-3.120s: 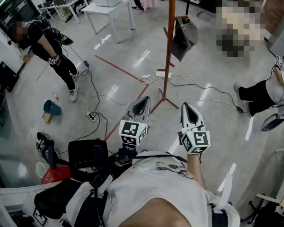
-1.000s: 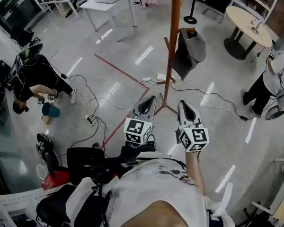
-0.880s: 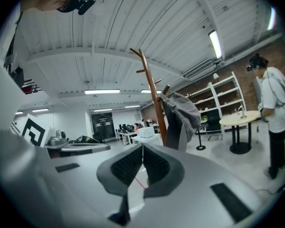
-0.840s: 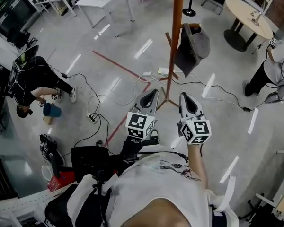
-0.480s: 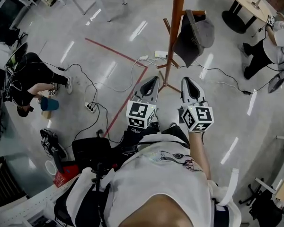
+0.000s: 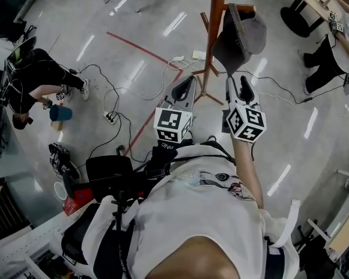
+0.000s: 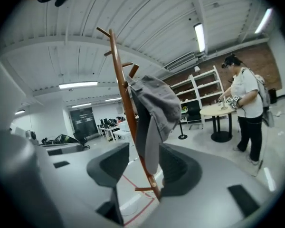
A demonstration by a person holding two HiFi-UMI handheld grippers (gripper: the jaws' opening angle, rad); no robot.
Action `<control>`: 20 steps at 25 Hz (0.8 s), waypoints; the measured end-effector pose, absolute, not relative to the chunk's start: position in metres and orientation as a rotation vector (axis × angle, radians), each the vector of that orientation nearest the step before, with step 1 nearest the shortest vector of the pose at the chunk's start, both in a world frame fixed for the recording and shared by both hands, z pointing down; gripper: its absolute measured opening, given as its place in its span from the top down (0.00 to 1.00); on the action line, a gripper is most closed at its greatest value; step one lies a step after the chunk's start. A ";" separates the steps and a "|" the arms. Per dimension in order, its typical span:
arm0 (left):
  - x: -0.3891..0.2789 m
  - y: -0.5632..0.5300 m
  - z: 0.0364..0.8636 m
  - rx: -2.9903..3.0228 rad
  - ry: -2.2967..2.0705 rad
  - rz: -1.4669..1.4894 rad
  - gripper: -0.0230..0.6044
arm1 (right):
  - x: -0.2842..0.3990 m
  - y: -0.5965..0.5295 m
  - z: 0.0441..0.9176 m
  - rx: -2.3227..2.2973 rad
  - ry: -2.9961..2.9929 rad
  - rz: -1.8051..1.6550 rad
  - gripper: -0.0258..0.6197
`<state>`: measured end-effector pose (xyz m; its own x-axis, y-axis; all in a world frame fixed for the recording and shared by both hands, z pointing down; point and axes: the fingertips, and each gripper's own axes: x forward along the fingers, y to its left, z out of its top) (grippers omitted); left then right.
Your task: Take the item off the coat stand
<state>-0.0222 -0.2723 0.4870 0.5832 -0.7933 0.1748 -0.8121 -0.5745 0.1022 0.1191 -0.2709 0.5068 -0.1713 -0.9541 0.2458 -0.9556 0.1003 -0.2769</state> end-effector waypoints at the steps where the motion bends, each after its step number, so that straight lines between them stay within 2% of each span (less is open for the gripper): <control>1: -0.020 -0.273 0.487 2.641 -1.352 0.164 0.96 | 0.122 -0.276 0.511 2.019 -2.310 0.598 0.67; 5: -0.019 -0.275 0.488 2.637 -1.357 0.170 0.96 | 0.124 -0.300 0.528 1.983 -2.262 0.626 0.61; 11: -0.023 -0.280 0.485 2.636 -1.383 0.162 0.96 | 0.128 -0.331 0.546 2.015 -2.109 0.647 0.62; 12: -0.025 -0.280 0.485 2.635 -1.388 0.162 0.96 | 0.131 -0.331 0.547 2.032 -2.075 0.634 0.73; 16: -0.033 -0.283 0.487 2.623 -1.405 0.171 0.96 | 0.153 -0.327 0.545 2.119 -1.982 0.595 0.92; 20: -0.035 -0.288 0.488 2.620 -1.410 0.165 0.96 | 0.174 -0.329 0.530 2.196 -1.959 0.544 0.92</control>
